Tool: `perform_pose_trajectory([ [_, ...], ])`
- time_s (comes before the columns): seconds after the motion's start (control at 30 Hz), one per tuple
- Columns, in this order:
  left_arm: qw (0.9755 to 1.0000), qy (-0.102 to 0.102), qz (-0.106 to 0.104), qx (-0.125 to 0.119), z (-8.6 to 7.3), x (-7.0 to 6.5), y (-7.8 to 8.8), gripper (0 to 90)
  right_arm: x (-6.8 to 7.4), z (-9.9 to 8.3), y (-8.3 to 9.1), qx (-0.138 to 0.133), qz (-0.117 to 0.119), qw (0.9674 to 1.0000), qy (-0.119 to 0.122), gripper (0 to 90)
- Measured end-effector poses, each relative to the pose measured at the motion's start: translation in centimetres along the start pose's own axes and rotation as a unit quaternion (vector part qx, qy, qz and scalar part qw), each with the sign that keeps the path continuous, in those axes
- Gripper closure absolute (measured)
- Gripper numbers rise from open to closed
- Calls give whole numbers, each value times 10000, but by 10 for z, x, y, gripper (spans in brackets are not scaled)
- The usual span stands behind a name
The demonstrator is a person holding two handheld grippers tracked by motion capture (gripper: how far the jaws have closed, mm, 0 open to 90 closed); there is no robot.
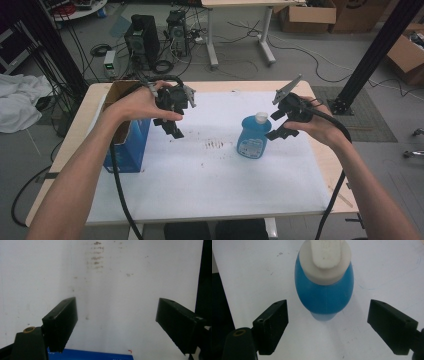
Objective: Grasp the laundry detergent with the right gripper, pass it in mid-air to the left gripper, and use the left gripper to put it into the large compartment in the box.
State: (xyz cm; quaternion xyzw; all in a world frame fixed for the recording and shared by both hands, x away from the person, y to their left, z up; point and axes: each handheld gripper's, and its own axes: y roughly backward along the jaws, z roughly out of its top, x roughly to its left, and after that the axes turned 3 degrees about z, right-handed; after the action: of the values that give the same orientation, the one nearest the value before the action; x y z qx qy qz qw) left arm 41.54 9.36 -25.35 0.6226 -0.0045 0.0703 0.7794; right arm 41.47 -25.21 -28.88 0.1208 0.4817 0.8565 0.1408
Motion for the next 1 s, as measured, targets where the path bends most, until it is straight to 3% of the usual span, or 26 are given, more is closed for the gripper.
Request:
perform_pose_trajectory([
  [0.47, 10000, 15, -11, -18, 0, 0, 0, 184, -1, -22, -21, -792, 51, 9967, -168, 164],
  [0.7, 10000, 0, 11, -21, -1, -1, 1, 184, 0, -28, -31, -875, 89, 9959, -218, 164],
  [1.0, 10000, 2, 13, -38, -2, -1, 2, 184, 1, -32, -38, -1168, 89, 9924, -384, 167],
])
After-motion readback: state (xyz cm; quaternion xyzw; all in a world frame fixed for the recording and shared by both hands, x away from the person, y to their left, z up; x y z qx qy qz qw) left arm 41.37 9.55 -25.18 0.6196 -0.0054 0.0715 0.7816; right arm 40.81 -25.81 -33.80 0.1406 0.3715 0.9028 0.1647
